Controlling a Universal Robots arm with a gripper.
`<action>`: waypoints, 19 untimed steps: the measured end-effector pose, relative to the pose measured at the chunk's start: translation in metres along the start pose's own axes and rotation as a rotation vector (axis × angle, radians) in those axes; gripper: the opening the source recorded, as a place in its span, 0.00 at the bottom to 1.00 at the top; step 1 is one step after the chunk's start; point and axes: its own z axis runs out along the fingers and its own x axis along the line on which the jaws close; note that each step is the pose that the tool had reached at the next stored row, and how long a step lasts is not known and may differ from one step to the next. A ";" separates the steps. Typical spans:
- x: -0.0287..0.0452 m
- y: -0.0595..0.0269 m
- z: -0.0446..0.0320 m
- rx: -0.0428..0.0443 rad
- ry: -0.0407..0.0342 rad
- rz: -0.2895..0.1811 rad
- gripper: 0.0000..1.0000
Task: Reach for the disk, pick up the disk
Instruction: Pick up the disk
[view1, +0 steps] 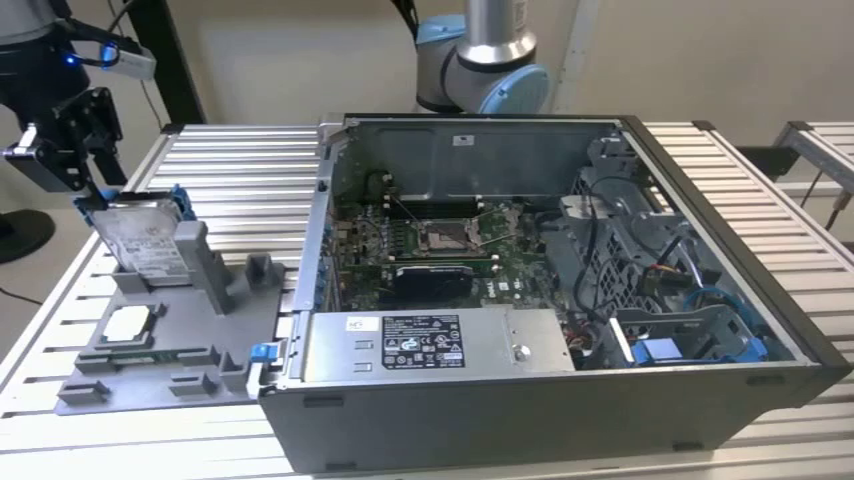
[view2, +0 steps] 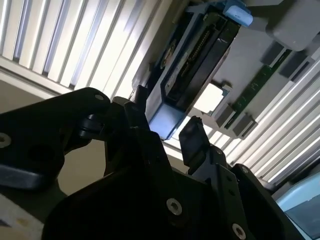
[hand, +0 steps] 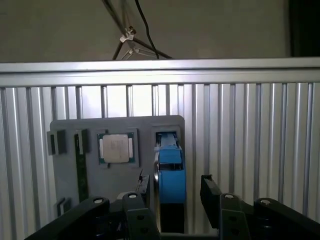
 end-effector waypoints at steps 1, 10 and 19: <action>0.0002 0.0000 0.0018 0.0000 0.0001 -0.001 1.00; 0.0010 -0.0001 0.0182 0.0002 0.0004 -0.003 1.00; 0.0015 0.0000 0.0346 0.0001 0.0004 -0.003 1.00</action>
